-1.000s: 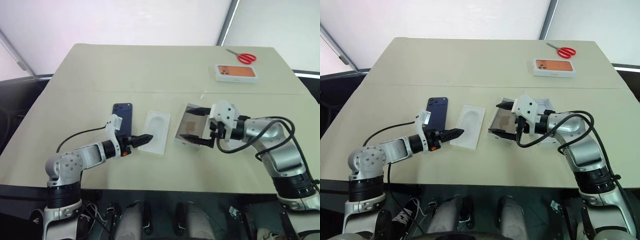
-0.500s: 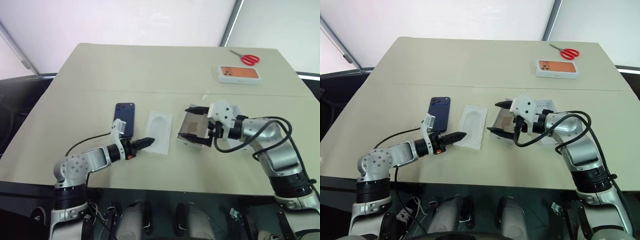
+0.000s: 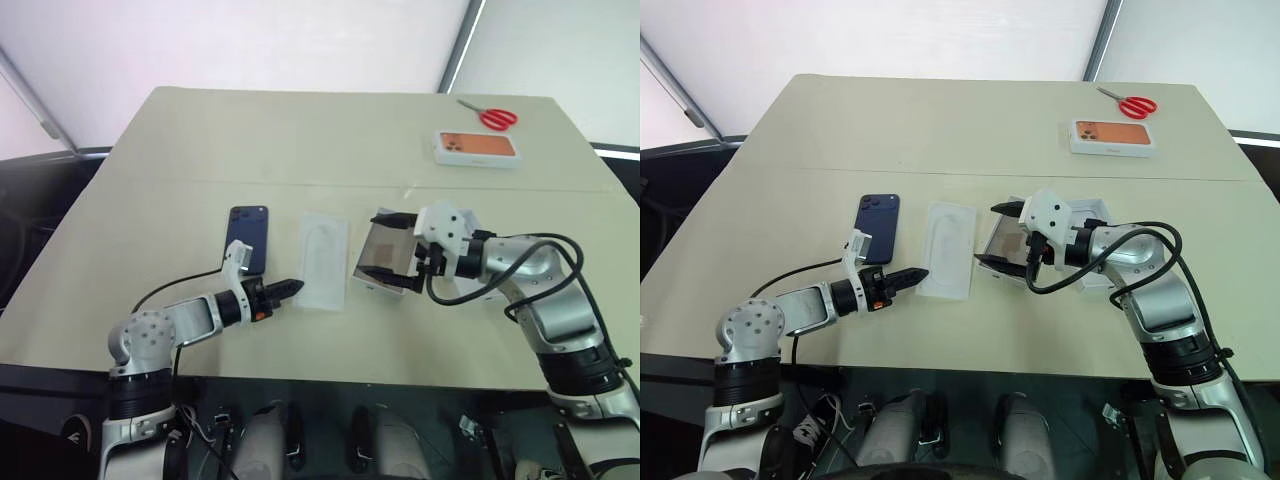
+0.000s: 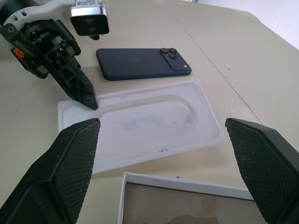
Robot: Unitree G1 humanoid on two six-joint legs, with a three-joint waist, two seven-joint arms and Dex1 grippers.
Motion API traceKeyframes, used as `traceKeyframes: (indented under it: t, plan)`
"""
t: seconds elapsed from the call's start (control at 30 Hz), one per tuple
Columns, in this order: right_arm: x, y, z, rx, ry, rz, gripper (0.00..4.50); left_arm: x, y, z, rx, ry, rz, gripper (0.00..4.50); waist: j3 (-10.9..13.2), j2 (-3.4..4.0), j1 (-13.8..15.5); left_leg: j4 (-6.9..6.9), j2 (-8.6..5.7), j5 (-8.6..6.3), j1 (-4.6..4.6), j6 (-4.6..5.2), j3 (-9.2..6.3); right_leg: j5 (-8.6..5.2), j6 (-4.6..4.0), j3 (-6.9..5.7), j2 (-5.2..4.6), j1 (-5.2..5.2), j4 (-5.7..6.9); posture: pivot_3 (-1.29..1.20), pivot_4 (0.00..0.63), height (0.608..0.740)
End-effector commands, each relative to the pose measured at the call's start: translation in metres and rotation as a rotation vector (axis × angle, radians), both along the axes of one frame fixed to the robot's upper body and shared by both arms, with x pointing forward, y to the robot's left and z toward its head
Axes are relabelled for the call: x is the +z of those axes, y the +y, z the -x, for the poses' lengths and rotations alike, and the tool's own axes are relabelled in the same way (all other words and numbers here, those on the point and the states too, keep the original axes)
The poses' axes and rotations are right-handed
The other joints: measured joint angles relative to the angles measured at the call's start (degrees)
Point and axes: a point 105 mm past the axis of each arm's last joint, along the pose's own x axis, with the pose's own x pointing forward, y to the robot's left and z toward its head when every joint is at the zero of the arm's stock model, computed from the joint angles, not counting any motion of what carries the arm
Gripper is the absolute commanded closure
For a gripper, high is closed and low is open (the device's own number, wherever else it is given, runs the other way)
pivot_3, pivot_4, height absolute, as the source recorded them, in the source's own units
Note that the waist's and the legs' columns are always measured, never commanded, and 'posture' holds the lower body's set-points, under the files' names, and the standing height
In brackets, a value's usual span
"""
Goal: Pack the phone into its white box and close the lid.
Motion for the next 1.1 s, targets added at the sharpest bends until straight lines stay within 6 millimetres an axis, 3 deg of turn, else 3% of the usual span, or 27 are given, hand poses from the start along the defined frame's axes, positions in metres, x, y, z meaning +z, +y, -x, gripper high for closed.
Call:
traceKeyframes:
  t: [0.03, 0.23, 0.33, 0.43, 0.53, 0.77, 0.93, 1.1]
  plan:
    - [0.000, -0.001, 0.003, 0.014, -0.007, 0.010, 0.00, 0.008, 0.010, -0.005, 0.052, -0.015, 0.037, 4.43, 0.0, 0.00, 0.0, 0.00, 0.00, 0.00, 0.00, 0.00, 0.00, 0.00, 0.00, 0.00, 0.00, 0.00, 0.00, 0.00, 0.150, 0.738]
    - [-0.049, -0.010, -0.003, -0.078, 0.223, 0.135, 0.00, 0.035, 0.028, -0.017, 0.124, -0.049, 0.175, 4.43, 0.0, -0.04, 0.0, 0.01, 0.00, 0.00, -0.01, 0.00, -0.01, 0.00, 0.00, 0.00, -0.02, 0.00, 0.00, 0.00, 0.150, 0.738]
    - [-0.062, -0.013, -0.007, -0.121, 0.269, 0.167, 0.00, 0.045, 0.034, -0.024, 0.152, -0.064, 0.212, 4.43, 0.0, -0.04, 0.1, 0.01, -0.01, 0.00, -0.02, 0.01, -0.01, 0.00, 0.00, 0.00, -0.04, -0.01, 0.00, 0.00, 0.150, 0.738]
    - [-0.062, -0.008, -0.005, -0.093, 0.293, 0.139, 0.00, 0.045, 0.035, -0.025, 0.151, -0.073, 0.178, 4.43, 0.0, -0.04, 0.0, 0.01, -0.01, 0.00, -0.02, 0.00, 0.00, 0.00, 0.00, 0.00, -0.01, -0.01, 0.00, 0.00, 0.150, 0.738]
    - [-0.063, -0.008, -0.004, -0.084, 0.304, 0.135, 0.91, 0.048, 0.032, -0.026, 0.146, -0.089, 0.165, 4.50, 0.0, -0.04, -0.1, 0.00, -0.01, 0.00, -0.02, 0.00, 0.00, 0.00, 0.00, -0.01, 0.03, -0.01, 0.00, 0.00, 0.150, 0.738]
    - [-0.057, 0.002, -0.001, -0.043, 0.289, 0.087, 4.40, 0.050, 0.024, -0.026, 0.139, -0.095, 0.164, 4.50, 0.0, -0.05, 0.0, 0.00, -0.02, 0.00, -0.03, 0.00, 0.00, 0.00, 0.00, -0.01, 0.03, -0.01, 0.00, 0.00, 0.150, 0.738]
    - [-0.056, 0.012, -0.001, -0.003, 0.194, 0.122, 4.40, 0.060, 0.026, -0.036, 0.183, -0.140, 0.151, 4.50, 0.0, -0.05, 0.0, 0.00, -0.02, 0.00, -0.02, -0.01, 0.00, 0.00, 0.00, -0.01, 0.03, -0.01, 0.00, 0.00, 0.150, 0.738]
    - [-0.056, 0.038, 0.005, 0.115, 0.103, 0.161, 4.40, 0.076, 0.028, -0.045, 0.213, -0.149, 0.210, 4.50, 0.0, -0.06, -0.1, 0.00, -0.02, 0.01, -0.02, -0.01, 0.00, 0.00, 0.01, -0.01, 0.04, -0.01, 0.00, 0.00, 0.150, 0.738]
